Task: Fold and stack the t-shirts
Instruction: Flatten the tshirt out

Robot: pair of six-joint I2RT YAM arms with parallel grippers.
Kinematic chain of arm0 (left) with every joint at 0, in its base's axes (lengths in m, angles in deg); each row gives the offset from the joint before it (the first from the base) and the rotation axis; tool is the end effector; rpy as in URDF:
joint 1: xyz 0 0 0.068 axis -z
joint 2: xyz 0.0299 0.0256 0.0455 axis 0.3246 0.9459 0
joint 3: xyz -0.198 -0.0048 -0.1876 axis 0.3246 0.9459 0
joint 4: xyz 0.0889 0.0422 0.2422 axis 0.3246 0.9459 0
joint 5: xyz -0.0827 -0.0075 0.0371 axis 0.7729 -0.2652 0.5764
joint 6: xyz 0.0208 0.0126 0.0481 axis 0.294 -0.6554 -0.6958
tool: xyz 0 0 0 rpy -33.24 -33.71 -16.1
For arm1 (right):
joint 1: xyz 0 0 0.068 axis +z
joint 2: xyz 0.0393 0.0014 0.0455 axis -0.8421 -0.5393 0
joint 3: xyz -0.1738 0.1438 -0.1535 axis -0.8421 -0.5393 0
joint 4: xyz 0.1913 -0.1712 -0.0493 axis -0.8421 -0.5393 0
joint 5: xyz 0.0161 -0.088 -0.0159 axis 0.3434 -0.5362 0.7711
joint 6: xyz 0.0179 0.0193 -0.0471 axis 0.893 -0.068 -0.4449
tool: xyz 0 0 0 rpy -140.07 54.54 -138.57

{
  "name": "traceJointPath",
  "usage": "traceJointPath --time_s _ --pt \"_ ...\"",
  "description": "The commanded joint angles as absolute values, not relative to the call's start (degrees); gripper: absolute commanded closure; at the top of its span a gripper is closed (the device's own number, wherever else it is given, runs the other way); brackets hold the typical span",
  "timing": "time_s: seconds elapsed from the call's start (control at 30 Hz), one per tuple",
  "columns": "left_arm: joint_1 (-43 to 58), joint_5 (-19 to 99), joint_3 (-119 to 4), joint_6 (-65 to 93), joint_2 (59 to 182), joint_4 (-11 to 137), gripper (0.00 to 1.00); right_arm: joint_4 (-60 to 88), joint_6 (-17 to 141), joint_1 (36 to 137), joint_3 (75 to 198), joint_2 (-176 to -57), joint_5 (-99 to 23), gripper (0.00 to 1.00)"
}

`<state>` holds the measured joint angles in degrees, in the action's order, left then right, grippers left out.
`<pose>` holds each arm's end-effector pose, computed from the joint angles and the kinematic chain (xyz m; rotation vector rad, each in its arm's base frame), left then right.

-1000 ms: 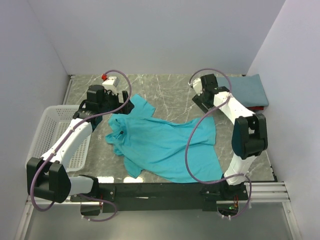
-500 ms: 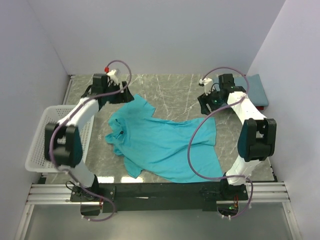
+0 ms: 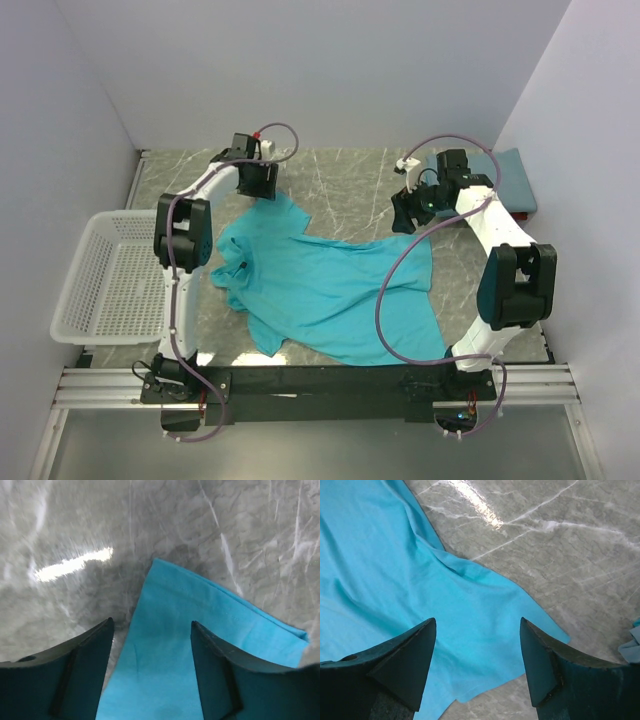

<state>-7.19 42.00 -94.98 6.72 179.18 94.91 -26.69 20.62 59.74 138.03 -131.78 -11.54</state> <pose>0.5032 -0.1113 0.1701 0.2460 2.5104 -0.3387 0.3505 0.0345 0.2643 -0.9591 2.2430 0.5368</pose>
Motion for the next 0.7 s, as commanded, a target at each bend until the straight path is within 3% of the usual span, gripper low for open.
traceJointPath --time_s 0.0,0.17,0.5,0.67 --pt "-5.76 36.12 -99.87 -0.29 179.59 96.29 0.34 -26.87 20.78 59.74 137.66 -129.51 -10.69 0.26" --pt "-2.86 31.9 -103.65 -3.63 183.01 96.28 0.4 -27.05 20.78 59.65 137.75 -129.51 -10.6 0.25" --pt "-2.42 29.87 -107.78 -4.61 188.11 97.69 0.61 -27.49 20.51 59.12 137.84 -129.77 -10.34 0.25" --pt "-1.8 28.82 -107.0 -5.22 188.47 98.31 0.65 -27.23 20.51 59.04 137.66 -129.6 -10.69 0.25"
